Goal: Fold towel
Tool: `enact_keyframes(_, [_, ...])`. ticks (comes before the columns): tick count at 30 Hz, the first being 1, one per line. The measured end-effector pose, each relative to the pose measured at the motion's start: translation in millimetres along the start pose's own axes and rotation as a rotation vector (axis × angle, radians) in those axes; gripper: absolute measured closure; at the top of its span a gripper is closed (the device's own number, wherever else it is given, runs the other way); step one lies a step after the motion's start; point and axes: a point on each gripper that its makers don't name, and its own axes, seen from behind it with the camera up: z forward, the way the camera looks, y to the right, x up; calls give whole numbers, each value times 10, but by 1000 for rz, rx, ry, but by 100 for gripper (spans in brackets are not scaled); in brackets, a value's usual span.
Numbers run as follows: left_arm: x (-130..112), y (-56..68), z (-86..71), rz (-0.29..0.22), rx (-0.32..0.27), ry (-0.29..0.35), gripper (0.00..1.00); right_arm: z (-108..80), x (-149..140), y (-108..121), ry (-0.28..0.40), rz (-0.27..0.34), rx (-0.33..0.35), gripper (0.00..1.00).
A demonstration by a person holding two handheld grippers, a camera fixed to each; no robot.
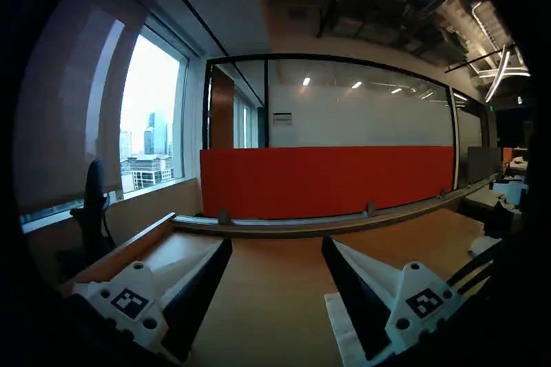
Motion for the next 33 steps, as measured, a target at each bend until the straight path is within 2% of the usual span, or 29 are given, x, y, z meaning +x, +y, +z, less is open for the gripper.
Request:
enact_keyframes(6, [93,37,-15,-5,-22,-15,3,-66,178,36,-15,-10,-9,0])
enact_keyframes(11, [113,116,-30,15,-75,-52,3,-107,257,-36,-36,-43,26,0])
enact_keyframes(21, [50,425,-115,70,-243,-149,3,-168,192,-393,-143,-154,184,0])
enact_keyframes(27, [-80,519,-159,99,-302,-196,3,-181,124,-515,-193,-196,254,0])
enact_keyframes(33, [-296,628,-215,130,-363,-253,3,-262,-148,-643,-280,-239,341,0])
